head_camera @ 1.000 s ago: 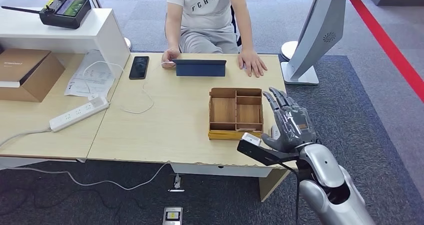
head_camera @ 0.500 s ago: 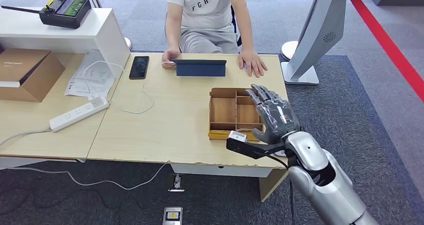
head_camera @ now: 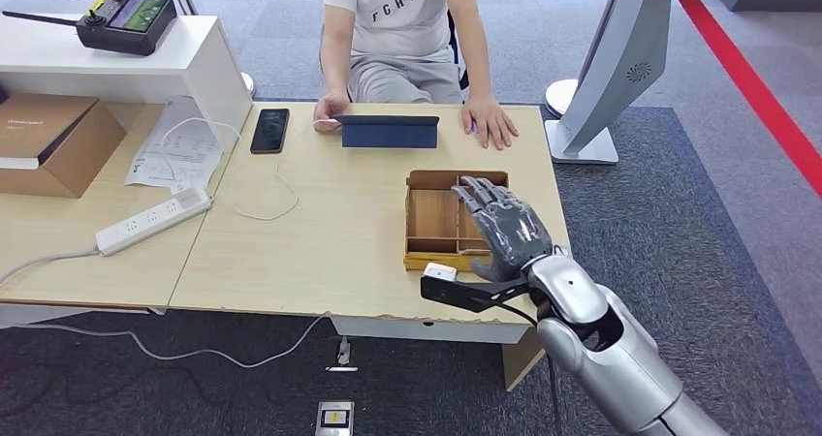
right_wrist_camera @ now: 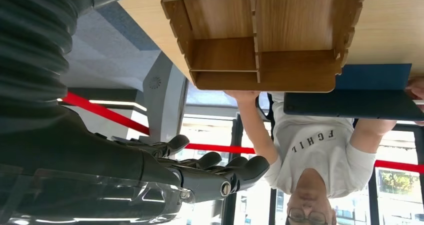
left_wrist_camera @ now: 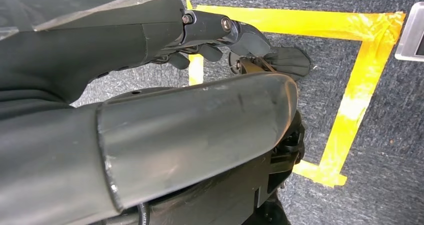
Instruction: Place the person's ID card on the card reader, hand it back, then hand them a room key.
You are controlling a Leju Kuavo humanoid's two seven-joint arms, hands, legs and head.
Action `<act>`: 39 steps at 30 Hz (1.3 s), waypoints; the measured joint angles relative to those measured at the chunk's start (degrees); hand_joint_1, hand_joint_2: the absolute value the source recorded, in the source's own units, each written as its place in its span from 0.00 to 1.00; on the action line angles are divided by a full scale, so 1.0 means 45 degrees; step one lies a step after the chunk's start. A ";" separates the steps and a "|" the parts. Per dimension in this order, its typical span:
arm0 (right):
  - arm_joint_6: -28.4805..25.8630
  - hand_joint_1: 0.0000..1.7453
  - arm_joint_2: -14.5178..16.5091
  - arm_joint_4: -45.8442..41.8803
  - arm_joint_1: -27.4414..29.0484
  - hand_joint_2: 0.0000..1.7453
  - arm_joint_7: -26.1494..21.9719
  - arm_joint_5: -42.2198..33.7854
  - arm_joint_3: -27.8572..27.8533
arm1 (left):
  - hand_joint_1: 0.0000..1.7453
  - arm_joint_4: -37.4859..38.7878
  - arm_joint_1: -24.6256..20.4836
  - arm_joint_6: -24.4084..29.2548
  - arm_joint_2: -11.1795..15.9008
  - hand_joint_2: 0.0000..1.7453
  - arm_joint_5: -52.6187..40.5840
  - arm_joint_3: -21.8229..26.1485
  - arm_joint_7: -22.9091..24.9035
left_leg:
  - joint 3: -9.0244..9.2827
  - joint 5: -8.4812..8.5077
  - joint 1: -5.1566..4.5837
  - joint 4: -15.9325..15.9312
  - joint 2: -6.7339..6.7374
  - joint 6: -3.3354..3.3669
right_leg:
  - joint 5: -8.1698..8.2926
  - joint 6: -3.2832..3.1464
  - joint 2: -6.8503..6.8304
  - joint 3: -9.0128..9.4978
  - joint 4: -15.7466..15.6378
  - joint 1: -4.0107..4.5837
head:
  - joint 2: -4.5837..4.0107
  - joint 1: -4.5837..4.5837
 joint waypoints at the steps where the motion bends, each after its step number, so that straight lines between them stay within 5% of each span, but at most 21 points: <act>1: -0.0005 0.00 0.0027 0.0096 -0.0036 1.00 -0.0018 -0.0024 0.0061 | 0.00 0.0000 0.0000 0.0000 0.0000 0.00 0.0007 0.0000 -0.0010 | 0.0000 0.0000 0.0000 0.0000 0.0000 0.0000 | 0.0000 0.0000 0.0000 0.0000 0.0000 0.0000 | 0.0000 0.0000; 39: -0.0735 0.00 0.0214 0.4298 -0.1412 1.00 -0.0662 -0.1409 0.0989 | 0.00 0.0000 0.0026 0.0029 0.0000 0.00 0.0217 0.0000 -0.0089 | 0.0000 0.0000 0.0000 0.0002 0.0000 0.0000 | 0.0001 0.0000 0.0001 -0.0005 0.0000 0.0000 | 0.0000 0.0001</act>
